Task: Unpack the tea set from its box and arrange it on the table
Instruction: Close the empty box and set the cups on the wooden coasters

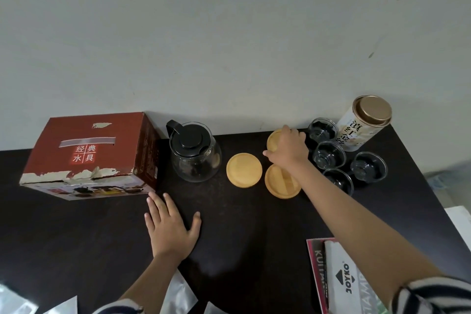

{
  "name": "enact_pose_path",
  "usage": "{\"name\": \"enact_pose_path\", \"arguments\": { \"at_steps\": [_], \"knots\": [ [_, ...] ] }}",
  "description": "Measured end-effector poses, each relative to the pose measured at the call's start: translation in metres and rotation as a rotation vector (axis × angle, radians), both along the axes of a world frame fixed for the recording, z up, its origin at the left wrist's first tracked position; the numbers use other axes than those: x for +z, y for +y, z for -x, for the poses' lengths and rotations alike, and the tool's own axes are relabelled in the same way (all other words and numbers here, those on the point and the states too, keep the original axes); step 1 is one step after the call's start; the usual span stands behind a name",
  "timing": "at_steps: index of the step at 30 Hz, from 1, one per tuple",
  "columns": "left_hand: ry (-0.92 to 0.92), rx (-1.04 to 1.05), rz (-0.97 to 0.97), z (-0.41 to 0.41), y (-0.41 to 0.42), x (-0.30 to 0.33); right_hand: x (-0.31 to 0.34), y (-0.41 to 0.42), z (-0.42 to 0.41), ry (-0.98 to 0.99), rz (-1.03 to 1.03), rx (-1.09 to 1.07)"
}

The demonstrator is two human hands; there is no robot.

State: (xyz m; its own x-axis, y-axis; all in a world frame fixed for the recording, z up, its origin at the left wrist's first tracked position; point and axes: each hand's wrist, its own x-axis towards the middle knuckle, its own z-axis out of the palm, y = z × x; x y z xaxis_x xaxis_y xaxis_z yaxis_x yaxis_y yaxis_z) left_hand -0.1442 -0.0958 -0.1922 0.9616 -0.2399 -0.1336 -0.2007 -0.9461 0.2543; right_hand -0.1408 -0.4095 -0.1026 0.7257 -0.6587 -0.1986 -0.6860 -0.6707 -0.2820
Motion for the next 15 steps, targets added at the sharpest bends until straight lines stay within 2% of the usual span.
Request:
{"name": "enact_pose_path", "arguments": {
  "at_steps": [6,15],
  "knots": [
    [0.006,0.007,-0.012,0.0,-0.001,0.003,-0.003,-0.014,-0.022,0.232,0.026,0.054],
    [0.006,0.005,-0.01,0.001,-0.001,0.004,0.0,-0.017,-0.027,0.297,0.09,0.1]
  ]
}}
